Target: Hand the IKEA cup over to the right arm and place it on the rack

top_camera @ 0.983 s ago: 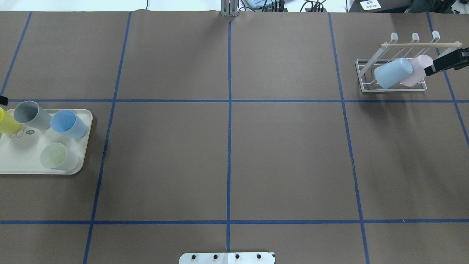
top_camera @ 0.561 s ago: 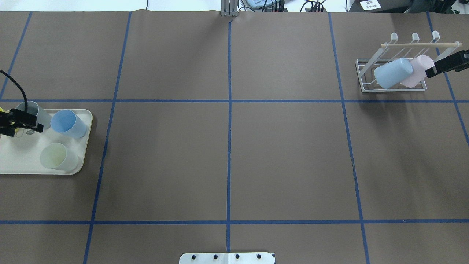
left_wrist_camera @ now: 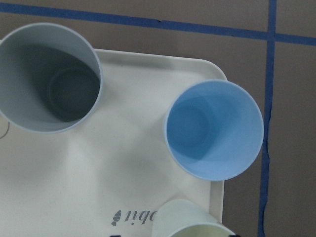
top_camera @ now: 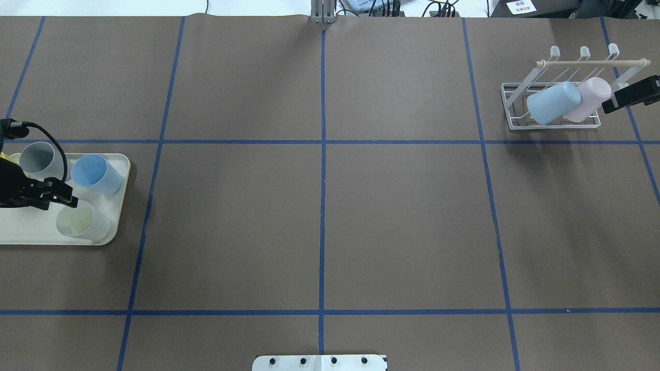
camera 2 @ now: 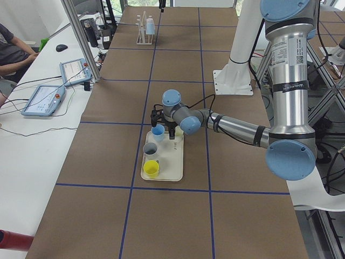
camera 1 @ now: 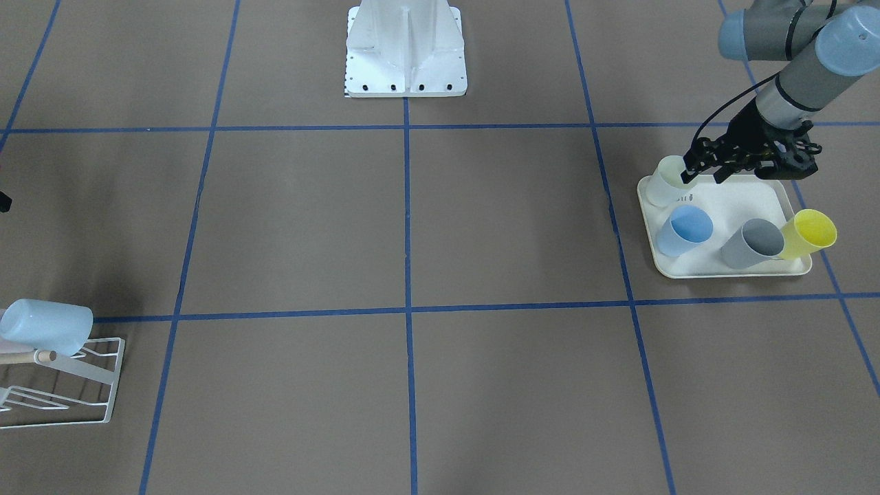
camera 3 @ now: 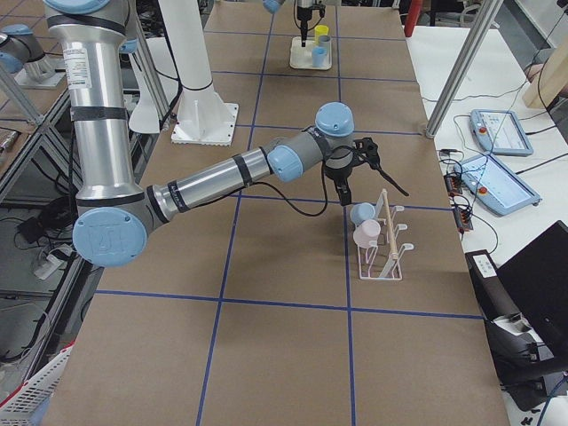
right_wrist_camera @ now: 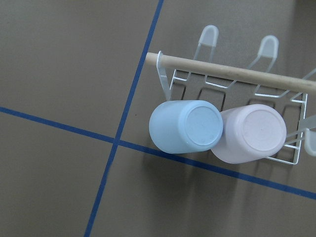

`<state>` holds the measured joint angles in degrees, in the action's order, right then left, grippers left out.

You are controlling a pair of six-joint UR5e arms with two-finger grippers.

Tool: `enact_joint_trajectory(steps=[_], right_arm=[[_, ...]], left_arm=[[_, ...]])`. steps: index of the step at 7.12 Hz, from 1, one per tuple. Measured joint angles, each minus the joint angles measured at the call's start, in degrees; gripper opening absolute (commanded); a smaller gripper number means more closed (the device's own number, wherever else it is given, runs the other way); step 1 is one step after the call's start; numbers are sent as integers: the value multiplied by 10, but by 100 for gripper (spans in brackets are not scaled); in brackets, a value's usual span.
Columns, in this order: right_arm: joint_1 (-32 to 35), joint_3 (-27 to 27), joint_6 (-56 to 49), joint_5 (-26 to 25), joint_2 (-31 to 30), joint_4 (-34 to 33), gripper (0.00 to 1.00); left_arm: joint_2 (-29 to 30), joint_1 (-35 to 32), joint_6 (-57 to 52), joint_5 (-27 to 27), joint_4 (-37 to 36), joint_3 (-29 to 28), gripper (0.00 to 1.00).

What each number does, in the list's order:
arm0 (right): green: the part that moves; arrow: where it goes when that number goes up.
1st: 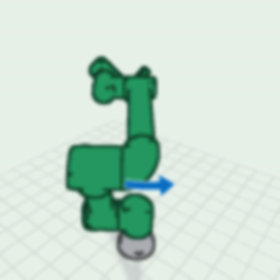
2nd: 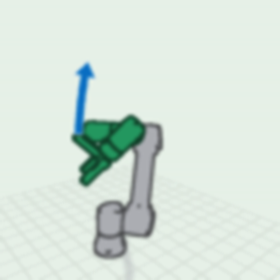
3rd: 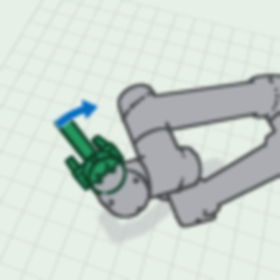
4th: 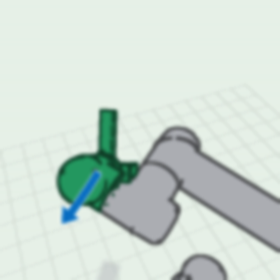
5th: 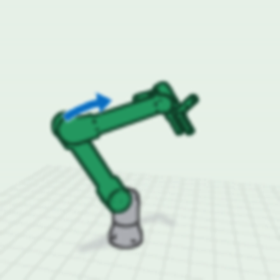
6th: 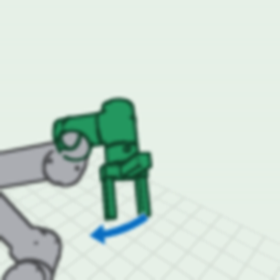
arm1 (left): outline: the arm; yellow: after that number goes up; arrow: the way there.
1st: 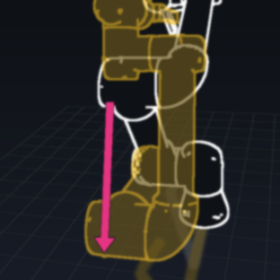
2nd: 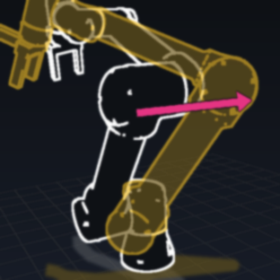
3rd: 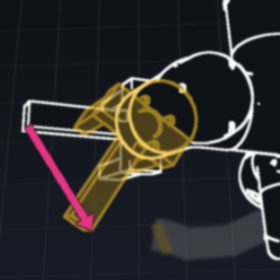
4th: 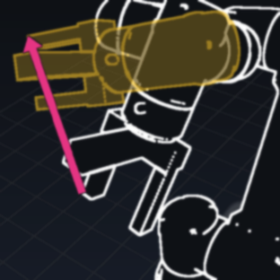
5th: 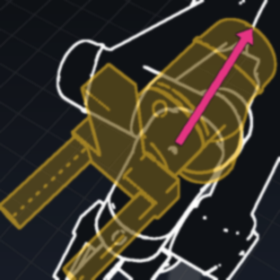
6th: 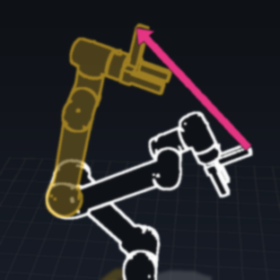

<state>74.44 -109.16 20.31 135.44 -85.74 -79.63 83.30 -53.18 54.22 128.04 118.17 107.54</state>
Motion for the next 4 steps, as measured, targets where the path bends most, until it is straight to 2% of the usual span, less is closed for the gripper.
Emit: enact_joint_trajectory(steps=[2, 4], right_arm=[[0, 1, -1, 0, 0, 0, 98], [0, 1, -1, 0, -1, 0, 98]], left_arm=[[-4, 6, -1, 0, 1, -1, 65], [-13, 13, -1, 0, 1, -2, 56]])
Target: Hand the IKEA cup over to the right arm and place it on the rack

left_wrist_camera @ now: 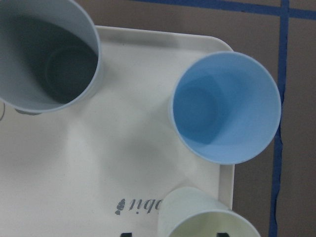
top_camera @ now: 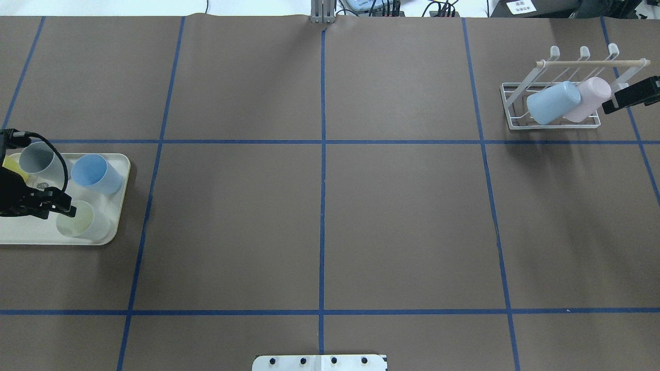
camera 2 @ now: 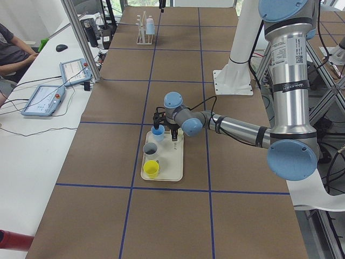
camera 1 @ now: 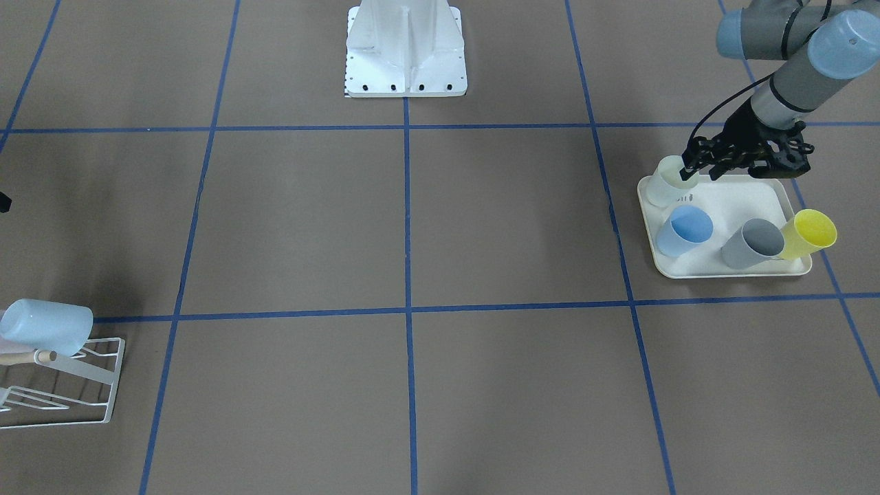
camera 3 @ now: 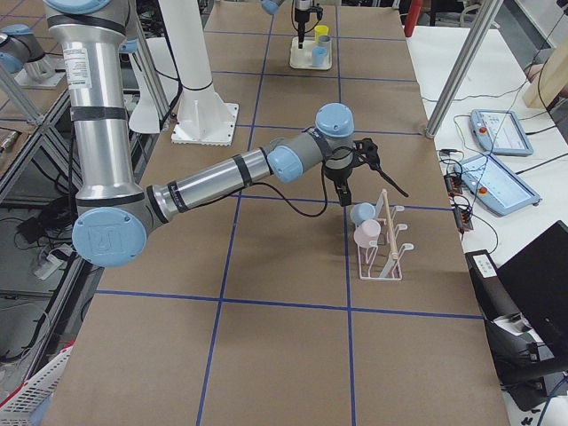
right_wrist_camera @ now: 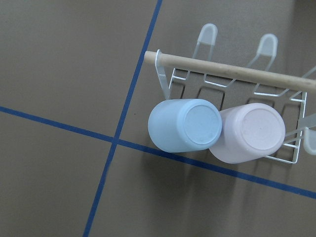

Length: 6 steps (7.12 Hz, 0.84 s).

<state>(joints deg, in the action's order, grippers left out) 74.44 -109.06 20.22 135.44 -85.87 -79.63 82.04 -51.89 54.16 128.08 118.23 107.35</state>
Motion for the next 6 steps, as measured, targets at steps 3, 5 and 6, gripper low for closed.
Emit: enact_joint_trajectory(steps=[3, 5, 6], right_arm=[[0, 0, 0, 0, -1, 0, 98], [0, 2, 0, 0, -1, 0, 98], [0, 2, 0, 0, -1, 0, 98]], left_arm=[[-2, 9, 1, 1, 0, -8, 30], [-2, 14, 1, 1, 0, -13, 0], [-2, 16, 2, 3, -1, -13, 0]])
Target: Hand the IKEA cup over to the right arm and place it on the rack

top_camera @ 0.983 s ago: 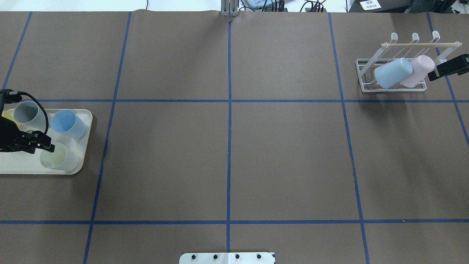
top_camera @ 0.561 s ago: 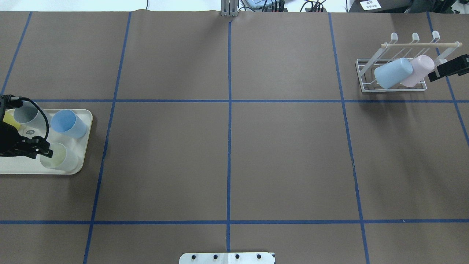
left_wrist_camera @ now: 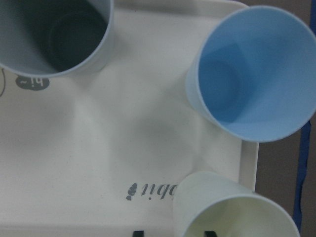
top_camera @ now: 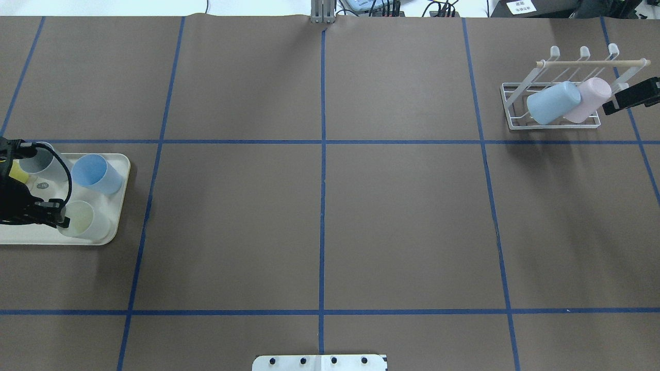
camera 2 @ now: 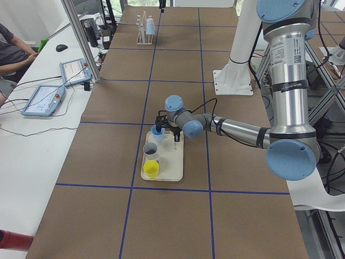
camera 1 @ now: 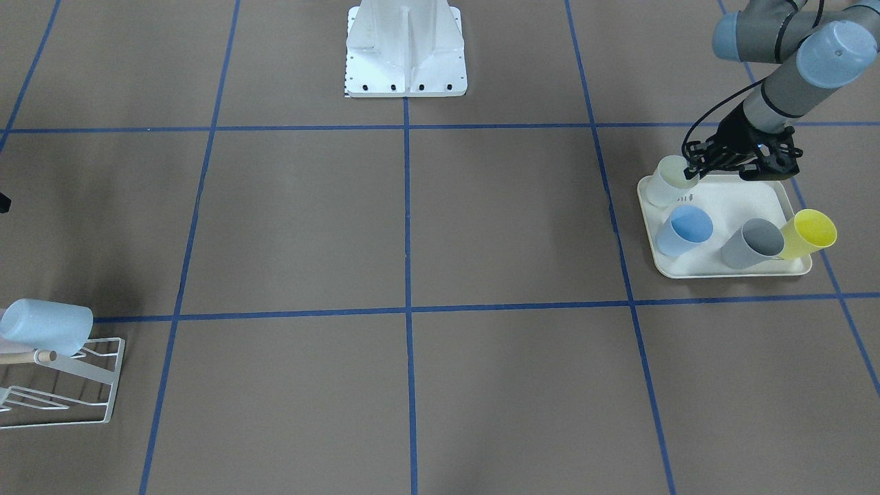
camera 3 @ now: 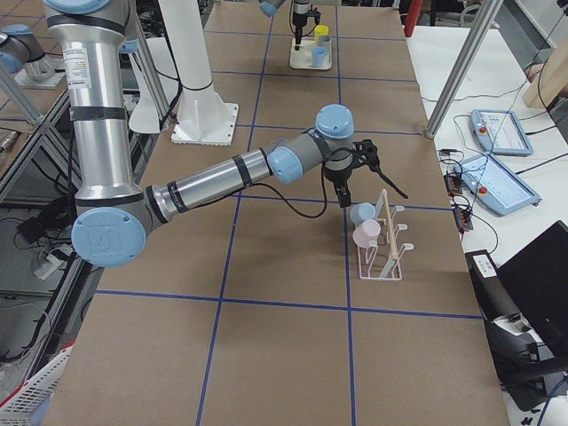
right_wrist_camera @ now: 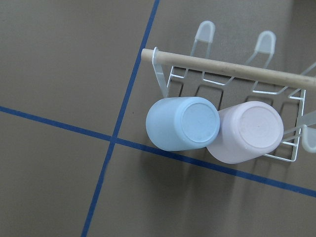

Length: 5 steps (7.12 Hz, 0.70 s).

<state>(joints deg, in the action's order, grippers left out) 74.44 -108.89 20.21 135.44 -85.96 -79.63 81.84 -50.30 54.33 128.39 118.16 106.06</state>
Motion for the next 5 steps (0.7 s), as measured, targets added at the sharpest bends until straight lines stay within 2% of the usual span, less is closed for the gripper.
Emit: enact_joint_trajectory(steps=[3, 5], right_arm=[[0, -1, 2, -1, 4, 0, 98], [-3, -1, 29, -3, 13, 5, 98]], left_arm=[[4, -1, 1, 13, -3, 20, 0], [11, -16, 17, 58, -10, 64, 0]])
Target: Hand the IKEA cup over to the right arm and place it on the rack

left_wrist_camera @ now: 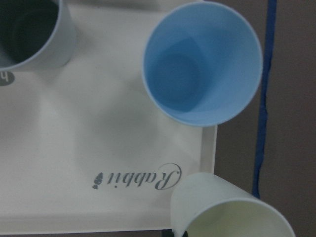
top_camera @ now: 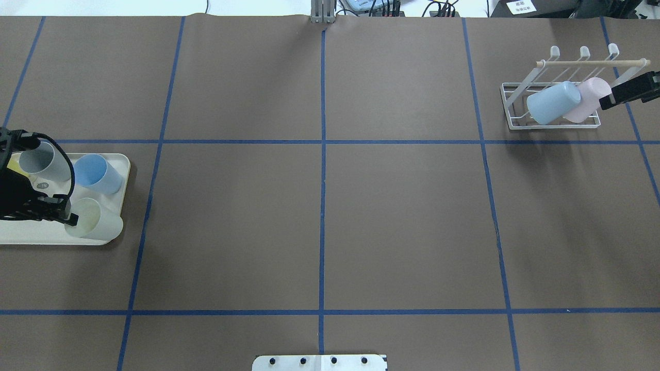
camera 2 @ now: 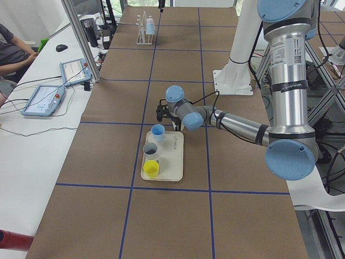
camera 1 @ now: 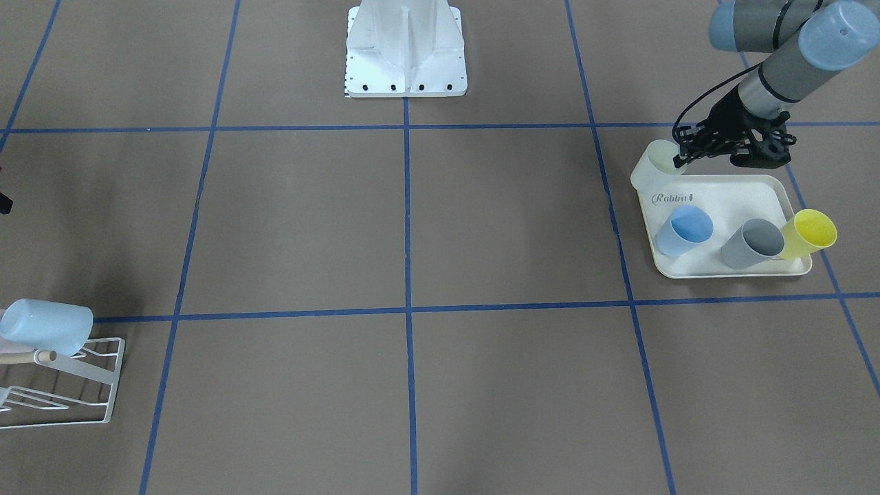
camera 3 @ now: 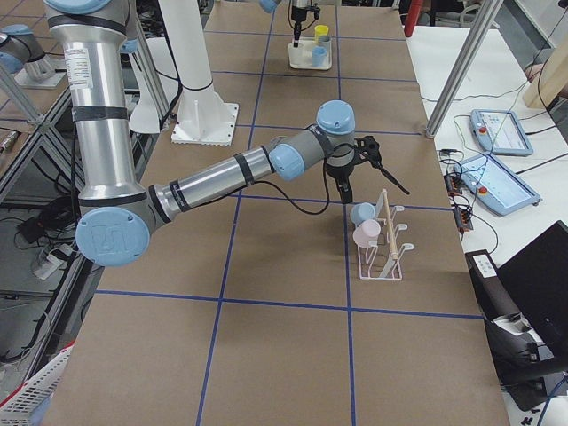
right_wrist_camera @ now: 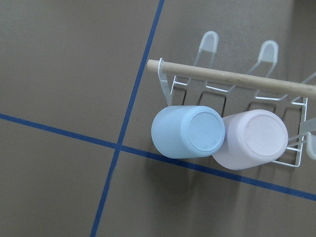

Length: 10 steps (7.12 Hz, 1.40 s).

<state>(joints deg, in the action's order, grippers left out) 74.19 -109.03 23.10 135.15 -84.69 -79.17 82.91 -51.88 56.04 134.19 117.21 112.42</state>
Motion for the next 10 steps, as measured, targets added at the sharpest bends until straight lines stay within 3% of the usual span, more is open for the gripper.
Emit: enact_joint_trajectory(steps=[2, 4, 6, 8, 10], right_arm=[[-17, 7, 74, -2, 9, 63, 98], [-43, 30, 205, -3, 11, 194, 98], [-79, 43, 338, -3, 14, 321, 98], [-108, 43, 468, -1, 27, 427, 98], [-137, 44, 606, -2, 46, 553, 98]], left_arm=[[68, -8, 115, 21, 3, 21, 0], [187, 5, 280, 20, 6, 21, 0], [281, 70, 400, -45, 33, 16, 0], [315, 146, 528, -156, 178, -6, 0], [319, 172, 645, -202, 376, -56, 0]])
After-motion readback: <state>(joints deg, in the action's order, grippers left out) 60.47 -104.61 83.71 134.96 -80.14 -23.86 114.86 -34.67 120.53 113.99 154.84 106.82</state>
